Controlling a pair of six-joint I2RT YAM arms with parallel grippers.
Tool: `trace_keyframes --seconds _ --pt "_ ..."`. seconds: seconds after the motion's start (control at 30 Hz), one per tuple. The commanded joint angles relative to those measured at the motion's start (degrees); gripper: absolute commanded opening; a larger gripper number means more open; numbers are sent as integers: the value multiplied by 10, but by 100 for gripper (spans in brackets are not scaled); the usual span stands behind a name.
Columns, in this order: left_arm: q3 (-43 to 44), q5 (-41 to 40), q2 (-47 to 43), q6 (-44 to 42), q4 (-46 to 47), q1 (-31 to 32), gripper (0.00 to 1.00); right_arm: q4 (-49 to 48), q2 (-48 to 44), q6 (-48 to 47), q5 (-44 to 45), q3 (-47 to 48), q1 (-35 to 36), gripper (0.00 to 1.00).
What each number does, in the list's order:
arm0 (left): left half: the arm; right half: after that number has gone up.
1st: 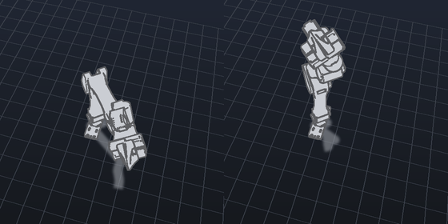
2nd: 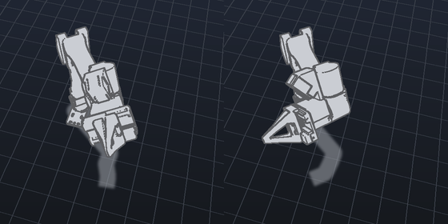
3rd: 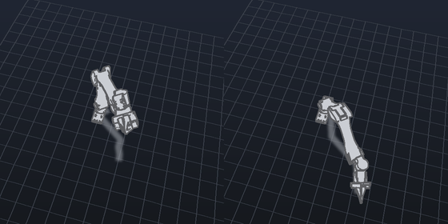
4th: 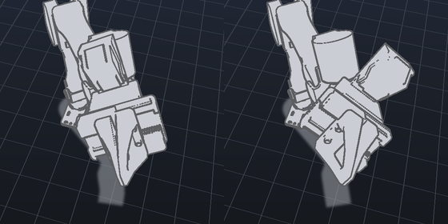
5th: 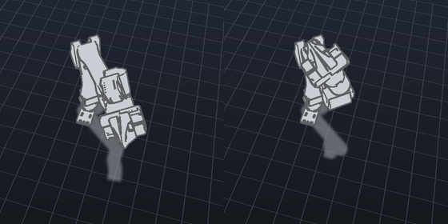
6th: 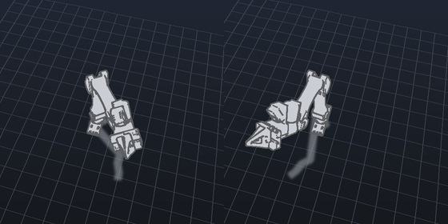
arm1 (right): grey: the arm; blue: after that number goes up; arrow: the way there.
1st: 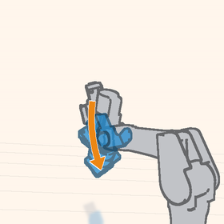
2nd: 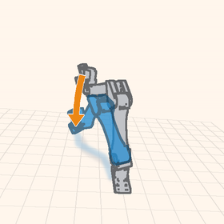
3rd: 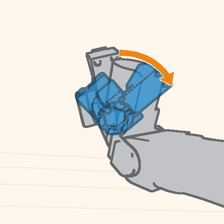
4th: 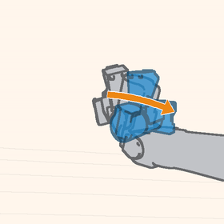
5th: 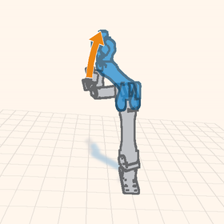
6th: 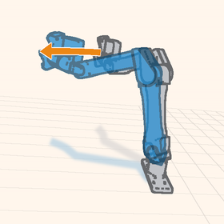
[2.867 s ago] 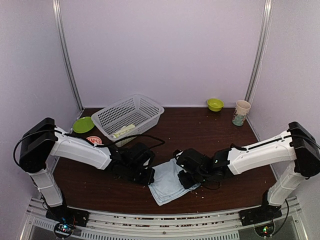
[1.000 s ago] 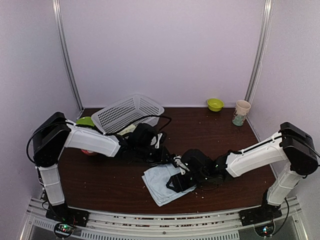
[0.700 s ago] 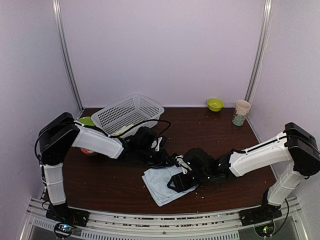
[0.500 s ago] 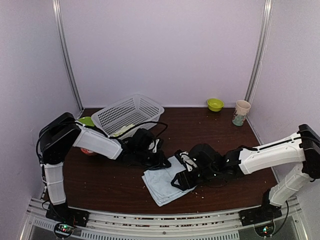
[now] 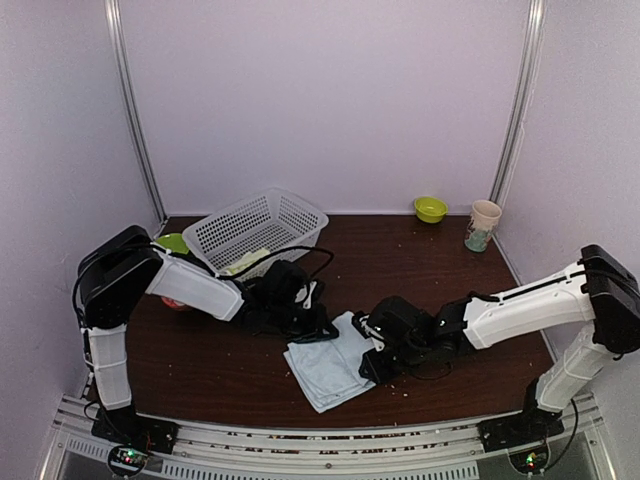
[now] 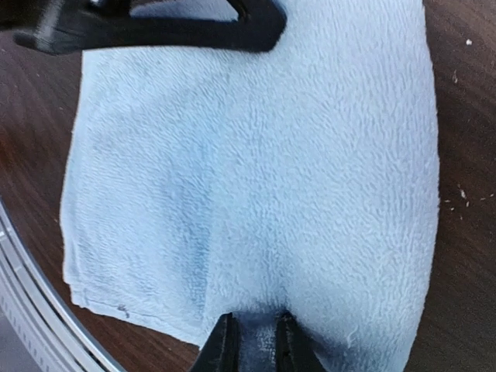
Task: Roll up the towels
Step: Roll the towel at the center of the board.
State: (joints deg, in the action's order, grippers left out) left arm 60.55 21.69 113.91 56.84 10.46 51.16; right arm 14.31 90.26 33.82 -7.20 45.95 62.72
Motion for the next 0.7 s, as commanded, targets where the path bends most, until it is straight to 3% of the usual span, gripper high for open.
trace_keyframes --seconds 0.0,0.1,0.2,0.3,0.5,0.67 --pt "-11 -17 10 -14 -29 -4 4 44 36 19 20 4 8 18" --pt "-7 -16 17 -15 -32 -4 3 52 16 13 24 8 12 25" --pt "-5 -16 17 -20 -37 -4 3 51 -46 9 28 7 5 48" --pt "-2 -17 17 -25 -45 -4 3 46 -89 8 15 7 -23 59" --pt "4 -22 17 -29 -53 -4 3 -23 -111 11 -71 -39 -112 63" --pt "8 -25 19 -29 -60 -3 3 -128 -78 41 -181 -81 -176 63"
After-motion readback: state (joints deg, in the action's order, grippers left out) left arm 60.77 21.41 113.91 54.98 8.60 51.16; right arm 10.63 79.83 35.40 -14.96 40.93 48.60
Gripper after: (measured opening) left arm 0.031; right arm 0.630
